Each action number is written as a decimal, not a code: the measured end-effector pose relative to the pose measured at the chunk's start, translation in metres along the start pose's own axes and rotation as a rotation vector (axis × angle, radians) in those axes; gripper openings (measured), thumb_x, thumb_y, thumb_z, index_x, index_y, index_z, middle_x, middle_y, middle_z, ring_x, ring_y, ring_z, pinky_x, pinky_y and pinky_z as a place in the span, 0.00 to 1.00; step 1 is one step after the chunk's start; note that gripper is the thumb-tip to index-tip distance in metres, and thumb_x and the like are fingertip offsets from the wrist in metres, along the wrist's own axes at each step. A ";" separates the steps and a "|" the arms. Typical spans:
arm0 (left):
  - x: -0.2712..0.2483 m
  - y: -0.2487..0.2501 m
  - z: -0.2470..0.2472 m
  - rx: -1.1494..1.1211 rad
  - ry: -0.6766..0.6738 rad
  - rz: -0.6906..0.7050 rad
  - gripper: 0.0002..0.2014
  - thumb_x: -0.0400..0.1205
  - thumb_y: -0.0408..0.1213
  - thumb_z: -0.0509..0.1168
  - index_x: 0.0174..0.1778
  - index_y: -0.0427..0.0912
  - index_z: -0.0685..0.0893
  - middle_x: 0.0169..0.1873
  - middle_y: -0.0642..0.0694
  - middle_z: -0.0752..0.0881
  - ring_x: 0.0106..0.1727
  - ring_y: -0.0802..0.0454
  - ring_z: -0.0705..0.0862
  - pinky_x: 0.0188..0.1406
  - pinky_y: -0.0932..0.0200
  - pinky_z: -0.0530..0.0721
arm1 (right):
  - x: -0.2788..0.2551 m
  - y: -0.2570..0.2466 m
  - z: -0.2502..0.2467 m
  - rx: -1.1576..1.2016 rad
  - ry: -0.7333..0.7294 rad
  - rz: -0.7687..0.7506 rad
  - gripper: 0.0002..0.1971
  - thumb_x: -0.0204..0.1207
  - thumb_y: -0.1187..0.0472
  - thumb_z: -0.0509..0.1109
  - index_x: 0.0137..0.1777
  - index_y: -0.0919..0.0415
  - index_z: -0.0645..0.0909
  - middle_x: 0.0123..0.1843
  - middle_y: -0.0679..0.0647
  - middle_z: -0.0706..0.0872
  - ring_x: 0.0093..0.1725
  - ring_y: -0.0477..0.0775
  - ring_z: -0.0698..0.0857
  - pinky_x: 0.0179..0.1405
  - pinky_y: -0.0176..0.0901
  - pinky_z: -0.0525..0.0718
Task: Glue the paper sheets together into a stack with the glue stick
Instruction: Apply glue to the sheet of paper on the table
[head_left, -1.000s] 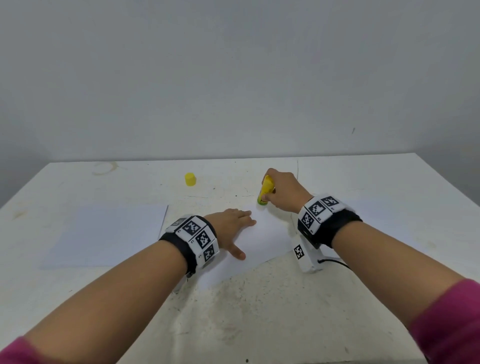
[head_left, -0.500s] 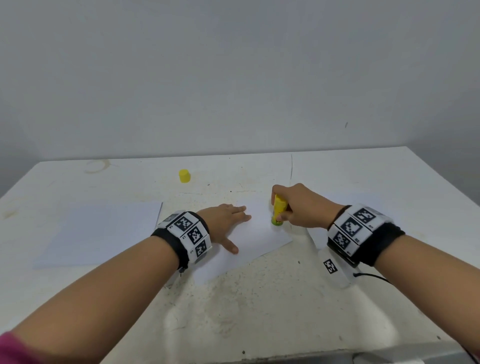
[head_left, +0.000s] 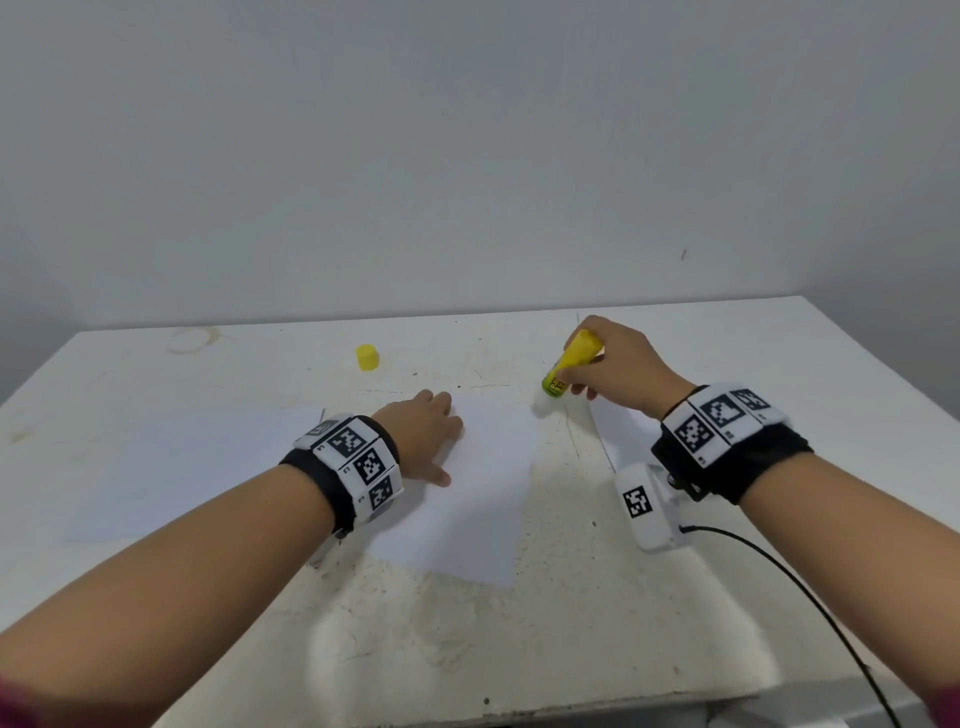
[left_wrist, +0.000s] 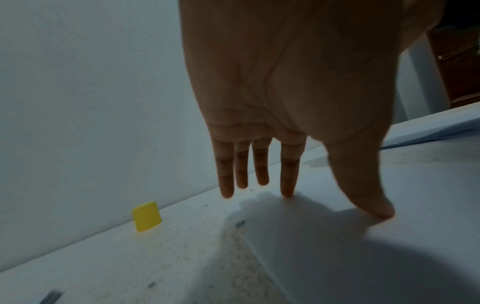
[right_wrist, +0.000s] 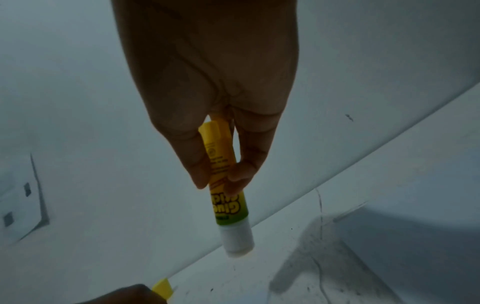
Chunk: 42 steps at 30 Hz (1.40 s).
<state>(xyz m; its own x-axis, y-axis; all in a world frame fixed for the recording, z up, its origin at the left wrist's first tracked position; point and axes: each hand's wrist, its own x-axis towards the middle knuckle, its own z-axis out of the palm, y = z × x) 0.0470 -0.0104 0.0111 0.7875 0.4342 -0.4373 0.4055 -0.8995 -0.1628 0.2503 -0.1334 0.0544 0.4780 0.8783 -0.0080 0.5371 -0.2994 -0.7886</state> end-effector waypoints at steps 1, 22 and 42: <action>-0.001 -0.001 0.003 -0.020 0.013 0.010 0.34 0.80 0.55 0.66 0.77 0.42 0.66 0.78 0.43 0.60 0.75 0.44 0.66 0.66 0.47 0.77 | 0.003 -0.001 0.004 -0.003 -0.004 -0.002 0.13 0.71 0.69 0.76 0.51 0.62 0.76 0.46 0.60 0.86 0.33 0.50 0.85 0.27 0.34 0.82; -0.007 0.005 0.013 -0.045 -0.074 0.000 0.36 0.85 0.55 0.57 0.85 0.45 0.51 0.79 0.39 0.61 0.75 0.38 0.67 0.71 0.42 0.73 | 0.036 -0.025 0.081 -0.294 -0.253 -0.160 0.17 0.76 0.68 0.70 0.63 0.64 0.73 0.53 0.61 0.82 0.47 0.57 0.78 0.43 0.42 0.73; -0.007 -0.003 0.009 -0.039 -0.066 0.015 0.36 0.84 0.55 0.59 0.85 0.51 0.51 0.83 0.44 0.55 0.78 0.43 0.64 0.74 0.48 0.69 | -0.041 0.016 0.015 -0.449 -0.510 -0.254 0.12 0.77 0.65 0.72 0.53 0.53 0.73 0.40 0.41 0.84 0.37 0.38 0.79 0.41 0.37 0.80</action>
<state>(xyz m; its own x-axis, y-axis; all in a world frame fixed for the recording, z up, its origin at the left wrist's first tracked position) 0.0361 -0.0114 0.0064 0.7620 0.4152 -0.4969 0.4128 -0.9027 -0.1213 0.2291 -0.1687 0.0326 -0.0243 0.9729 -0.2300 0.8744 -0.0908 -0.4765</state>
